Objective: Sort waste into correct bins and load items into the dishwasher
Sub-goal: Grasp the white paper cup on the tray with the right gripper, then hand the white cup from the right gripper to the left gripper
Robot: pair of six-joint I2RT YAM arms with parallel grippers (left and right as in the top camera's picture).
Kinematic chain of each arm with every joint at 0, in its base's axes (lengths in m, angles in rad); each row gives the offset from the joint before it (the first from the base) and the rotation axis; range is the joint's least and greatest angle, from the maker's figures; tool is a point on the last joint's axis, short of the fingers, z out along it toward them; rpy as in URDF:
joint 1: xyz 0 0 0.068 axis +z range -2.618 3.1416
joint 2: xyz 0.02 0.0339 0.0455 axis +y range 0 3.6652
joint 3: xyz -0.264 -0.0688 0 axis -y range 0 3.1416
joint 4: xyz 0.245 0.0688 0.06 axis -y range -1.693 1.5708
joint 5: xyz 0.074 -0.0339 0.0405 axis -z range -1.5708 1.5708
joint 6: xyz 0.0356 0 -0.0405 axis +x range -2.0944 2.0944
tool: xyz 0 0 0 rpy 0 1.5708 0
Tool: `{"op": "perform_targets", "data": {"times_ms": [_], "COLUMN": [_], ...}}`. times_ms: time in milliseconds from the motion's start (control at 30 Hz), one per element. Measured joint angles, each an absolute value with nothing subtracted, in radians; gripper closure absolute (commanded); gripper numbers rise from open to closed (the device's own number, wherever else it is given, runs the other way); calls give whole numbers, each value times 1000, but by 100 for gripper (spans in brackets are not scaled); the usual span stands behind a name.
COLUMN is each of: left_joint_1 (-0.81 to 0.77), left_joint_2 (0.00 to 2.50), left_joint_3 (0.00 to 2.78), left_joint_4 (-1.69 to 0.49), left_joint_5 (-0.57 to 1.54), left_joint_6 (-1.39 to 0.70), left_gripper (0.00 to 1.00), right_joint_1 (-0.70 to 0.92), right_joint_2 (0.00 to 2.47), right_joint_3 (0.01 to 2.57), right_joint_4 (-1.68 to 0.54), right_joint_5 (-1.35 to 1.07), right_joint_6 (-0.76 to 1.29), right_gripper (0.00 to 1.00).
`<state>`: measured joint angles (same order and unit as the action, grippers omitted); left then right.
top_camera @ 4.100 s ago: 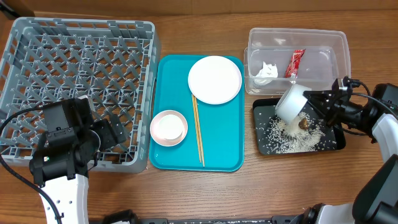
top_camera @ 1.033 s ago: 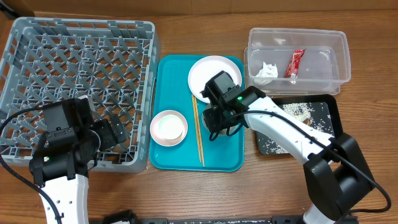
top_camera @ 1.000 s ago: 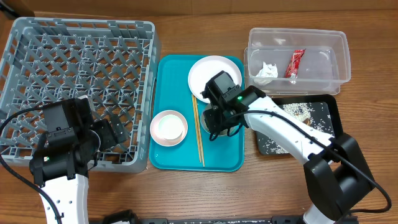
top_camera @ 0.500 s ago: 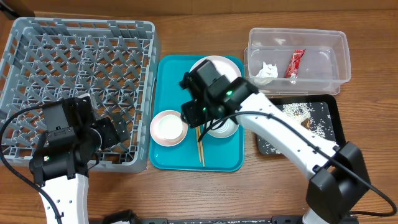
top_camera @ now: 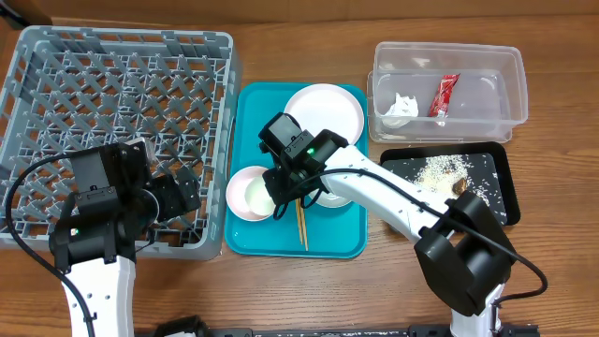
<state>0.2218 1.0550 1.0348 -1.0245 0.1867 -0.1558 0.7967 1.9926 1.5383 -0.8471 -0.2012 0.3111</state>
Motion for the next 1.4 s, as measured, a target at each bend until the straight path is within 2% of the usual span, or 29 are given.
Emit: {"op": "perform_targets", "data": {"times_ms": [200, 367, 467, 633, 867, 1033, 1233, 1400], "left_joint_1": [222, 186, 144, 71, 12, 12, -2, -60], "left_joint_2": [1055, 1055, 1055, 1075, 1187, 1265, 1324, 1343], "left_joint_3": [1035, 1035, 1035, 1035, 1039, 1039, 1042, 1042], "left_joint_4": [-1008, -951, -885, -747, -421, -281, -133, -28], "left_joint_5": [225, 297, 365, 496, 817, 998, 1201, 1281], "left_joint_6": [-156, -156, -155, -155, -158, -197, -247, -276], "left_gripper": [10, 1, 0, 0, 2, 2, 2, 4], "right_joint_1": [764, 676, 604, 472, 334, 313, 308, 309], "right_joint_2": [1987, 1925, 1847, 1738, 1746, 1746, 1748, 1748], "right_joint_3": [1553, 1632, 1687, 1721, 1719, 1718, 1718, 1718], "right_joint_4": [-884, -944, -957, -989, -1036, -1032, -1030, -1032], "right_joint_5": [-193, -201, -247, -439, -811, -1003, -1093, -1157], "right_joint_6": [314, 314, 314, 314, 313, 313, 314, 314], "right_gripper": [96, 96, 96, 96, 96, 96, 96, 96]}}
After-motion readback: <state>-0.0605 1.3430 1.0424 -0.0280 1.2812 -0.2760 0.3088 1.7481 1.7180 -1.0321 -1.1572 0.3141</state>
